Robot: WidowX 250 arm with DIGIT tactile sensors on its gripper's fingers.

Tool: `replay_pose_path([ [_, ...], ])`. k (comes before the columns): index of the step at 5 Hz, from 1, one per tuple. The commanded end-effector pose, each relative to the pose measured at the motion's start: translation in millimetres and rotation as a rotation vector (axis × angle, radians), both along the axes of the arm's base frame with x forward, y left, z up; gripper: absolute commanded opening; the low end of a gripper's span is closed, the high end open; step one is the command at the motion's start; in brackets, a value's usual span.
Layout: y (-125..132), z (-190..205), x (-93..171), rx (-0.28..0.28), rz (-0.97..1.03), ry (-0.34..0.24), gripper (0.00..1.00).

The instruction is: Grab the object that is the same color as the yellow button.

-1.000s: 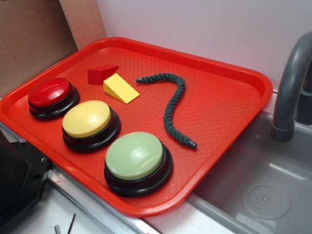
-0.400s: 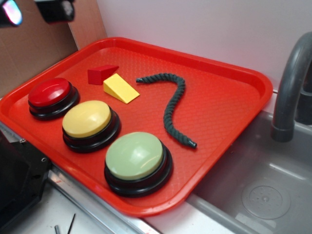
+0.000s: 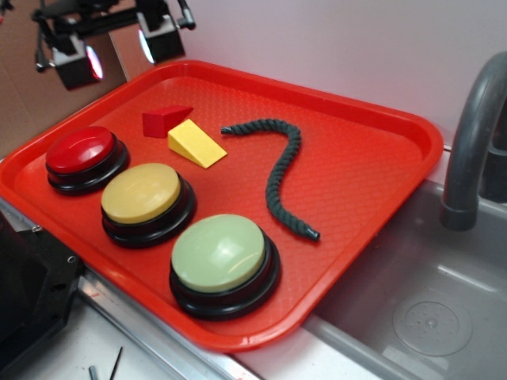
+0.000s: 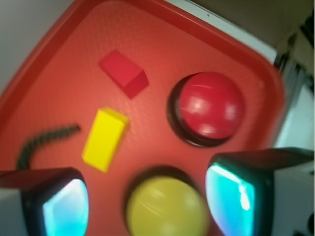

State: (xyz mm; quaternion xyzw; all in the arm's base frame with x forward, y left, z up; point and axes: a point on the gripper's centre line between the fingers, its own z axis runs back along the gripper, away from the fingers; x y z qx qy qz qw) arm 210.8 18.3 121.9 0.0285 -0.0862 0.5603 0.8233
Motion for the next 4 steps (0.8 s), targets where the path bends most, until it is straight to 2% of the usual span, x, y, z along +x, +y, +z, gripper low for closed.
replay_pose_path([
  [1,18,-39,28,0.060,0.258,0.029,1.00],
  [2,24,-57,32,0.068,0.294,0.042,1.00],
  [4,17,-90,46,0.100,0.290,0.084,1.00],
])
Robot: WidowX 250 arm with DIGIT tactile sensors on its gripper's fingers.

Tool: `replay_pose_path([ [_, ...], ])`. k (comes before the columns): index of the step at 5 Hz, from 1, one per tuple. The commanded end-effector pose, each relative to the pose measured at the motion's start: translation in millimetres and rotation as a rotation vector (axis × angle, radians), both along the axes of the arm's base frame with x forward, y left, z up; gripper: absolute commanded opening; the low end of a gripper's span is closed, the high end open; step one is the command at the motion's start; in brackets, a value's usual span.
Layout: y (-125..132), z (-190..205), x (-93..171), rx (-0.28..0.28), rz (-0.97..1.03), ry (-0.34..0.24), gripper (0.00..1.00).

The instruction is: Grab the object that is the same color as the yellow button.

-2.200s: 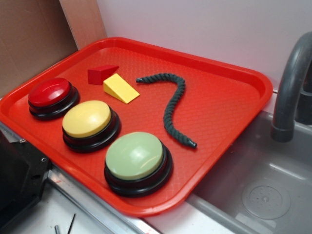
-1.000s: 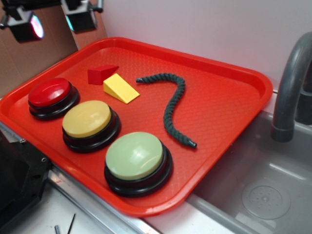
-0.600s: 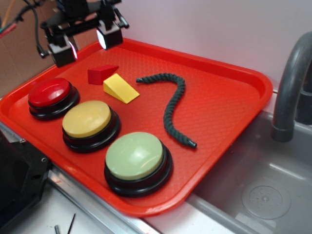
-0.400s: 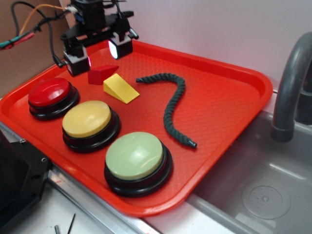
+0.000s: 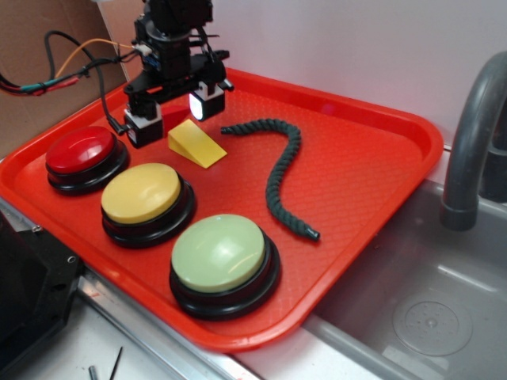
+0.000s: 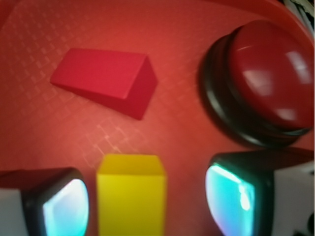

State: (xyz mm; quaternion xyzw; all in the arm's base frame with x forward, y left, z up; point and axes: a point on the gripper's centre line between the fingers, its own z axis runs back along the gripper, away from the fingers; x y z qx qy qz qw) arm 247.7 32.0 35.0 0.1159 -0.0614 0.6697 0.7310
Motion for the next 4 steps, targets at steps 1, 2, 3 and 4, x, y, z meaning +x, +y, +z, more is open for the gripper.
replay_pose_path([
  [1,-1,-9,11,0.017,-0.022,-0.034,1.00],
  [2,0,-11,11,0.025,-0.008,-0.043,0.00],
  [3,2,-11,11,0.028,0.002,-0.048,0.00],
  [4,3,-1,13,-0.003,-0.130,-0.093,0.00],
])
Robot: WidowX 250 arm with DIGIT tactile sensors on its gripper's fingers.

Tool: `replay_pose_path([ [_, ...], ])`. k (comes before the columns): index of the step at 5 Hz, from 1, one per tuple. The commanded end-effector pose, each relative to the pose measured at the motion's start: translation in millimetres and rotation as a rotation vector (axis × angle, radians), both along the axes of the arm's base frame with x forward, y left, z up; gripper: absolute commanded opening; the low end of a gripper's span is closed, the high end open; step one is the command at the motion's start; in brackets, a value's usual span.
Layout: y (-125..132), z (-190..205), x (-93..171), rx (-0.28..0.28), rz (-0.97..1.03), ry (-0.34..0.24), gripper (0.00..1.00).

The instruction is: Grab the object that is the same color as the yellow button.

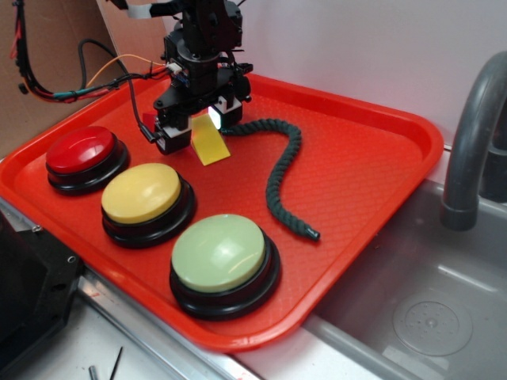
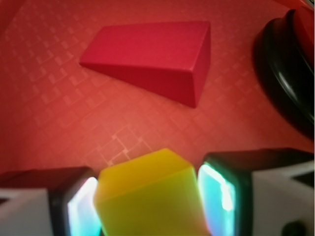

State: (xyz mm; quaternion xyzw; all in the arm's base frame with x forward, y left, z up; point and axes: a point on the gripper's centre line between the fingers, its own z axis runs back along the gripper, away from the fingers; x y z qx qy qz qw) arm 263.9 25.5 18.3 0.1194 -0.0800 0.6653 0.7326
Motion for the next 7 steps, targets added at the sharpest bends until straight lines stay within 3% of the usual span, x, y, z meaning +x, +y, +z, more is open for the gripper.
replay_pose_path([
  [1,4,46,-2,-0.130,-0.367,-0.078,0.00],
  [2,0,75,-4,-0.222,-0.614,-0.087,0.00],
  [4,-22,147,-15,-0.269,-1.111,-0.036,0.00],
  [5,-31,183,-23,-0.254,-1.247,-0.051,0.00],
  [6,-39,218,-38,-0.215,-1.297,-0.119,0.00],
  [7,-45,231,-50,-0.180,-1.304,-0.152,0.00],
])
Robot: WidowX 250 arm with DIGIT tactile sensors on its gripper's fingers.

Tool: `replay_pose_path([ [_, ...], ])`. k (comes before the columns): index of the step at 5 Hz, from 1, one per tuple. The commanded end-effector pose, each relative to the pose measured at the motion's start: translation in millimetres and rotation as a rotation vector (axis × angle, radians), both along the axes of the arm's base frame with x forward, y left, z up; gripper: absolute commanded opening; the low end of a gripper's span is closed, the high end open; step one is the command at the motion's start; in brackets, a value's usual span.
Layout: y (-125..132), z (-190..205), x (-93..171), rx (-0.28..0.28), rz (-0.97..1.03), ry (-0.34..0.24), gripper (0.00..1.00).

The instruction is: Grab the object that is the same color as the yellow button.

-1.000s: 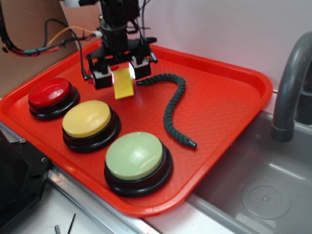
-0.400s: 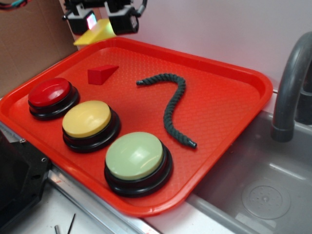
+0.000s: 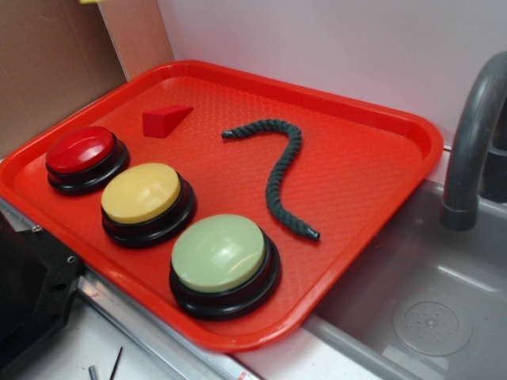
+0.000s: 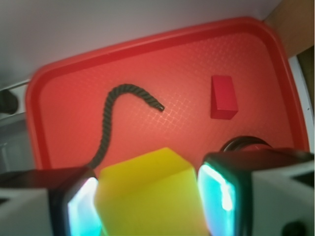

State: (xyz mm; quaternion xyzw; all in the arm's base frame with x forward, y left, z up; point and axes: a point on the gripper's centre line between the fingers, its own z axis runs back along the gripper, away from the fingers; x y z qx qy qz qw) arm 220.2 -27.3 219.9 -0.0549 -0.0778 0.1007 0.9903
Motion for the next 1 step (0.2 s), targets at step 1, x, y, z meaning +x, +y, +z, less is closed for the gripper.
replay_pose_path([
  [1,13.8,13.5,1.5,0.019,0.042,-0.073,0.00],
])
